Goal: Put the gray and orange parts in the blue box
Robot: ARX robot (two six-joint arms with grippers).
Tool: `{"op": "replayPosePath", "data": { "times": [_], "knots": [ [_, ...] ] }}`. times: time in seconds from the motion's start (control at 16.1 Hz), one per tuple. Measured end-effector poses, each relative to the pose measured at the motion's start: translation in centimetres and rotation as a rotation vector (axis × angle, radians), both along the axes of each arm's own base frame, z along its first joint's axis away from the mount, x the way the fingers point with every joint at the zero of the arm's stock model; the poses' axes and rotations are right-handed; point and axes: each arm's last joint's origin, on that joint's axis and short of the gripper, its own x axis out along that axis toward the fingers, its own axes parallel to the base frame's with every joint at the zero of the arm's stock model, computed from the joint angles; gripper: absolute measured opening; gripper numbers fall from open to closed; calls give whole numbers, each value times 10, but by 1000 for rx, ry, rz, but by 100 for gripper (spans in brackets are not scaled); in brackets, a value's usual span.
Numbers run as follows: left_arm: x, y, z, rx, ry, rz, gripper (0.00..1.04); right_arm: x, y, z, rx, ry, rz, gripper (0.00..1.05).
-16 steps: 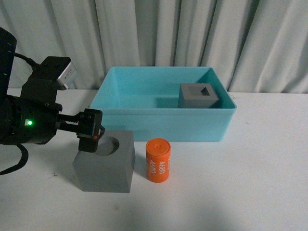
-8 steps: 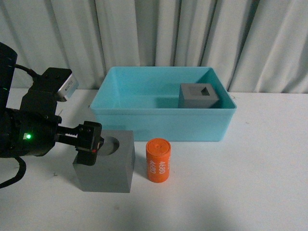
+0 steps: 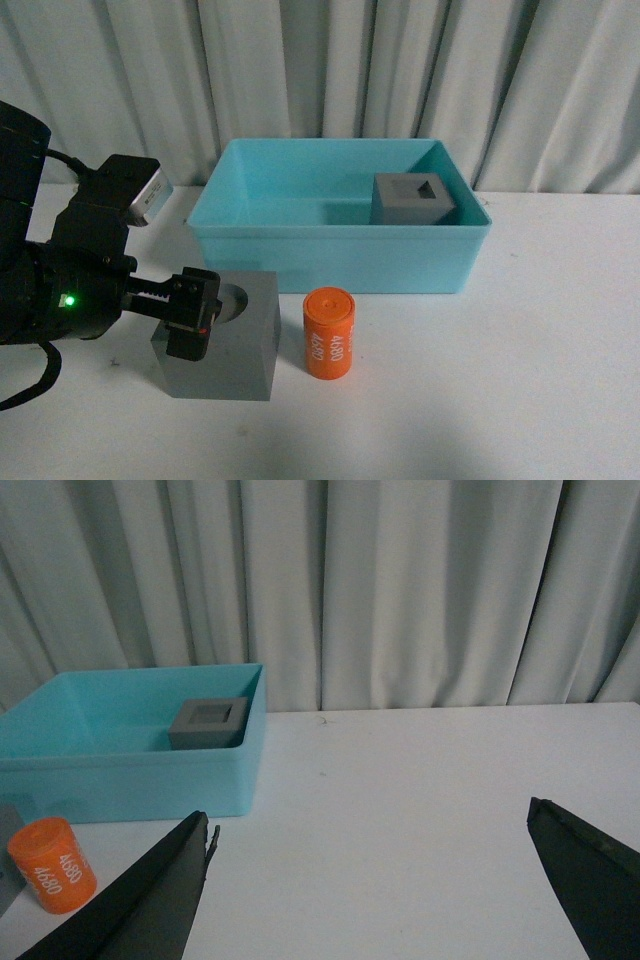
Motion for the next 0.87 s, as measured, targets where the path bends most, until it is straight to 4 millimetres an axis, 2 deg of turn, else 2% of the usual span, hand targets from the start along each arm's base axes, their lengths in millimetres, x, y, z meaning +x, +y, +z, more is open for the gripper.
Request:
{"op": "replayPosePath", "data": {
  "times": [0.87],
  "knots": [
    [6, -9, -6, 18, 0, -5, 98, 0, 0, 0, 0, 0, 0, 98]
  ]
}}
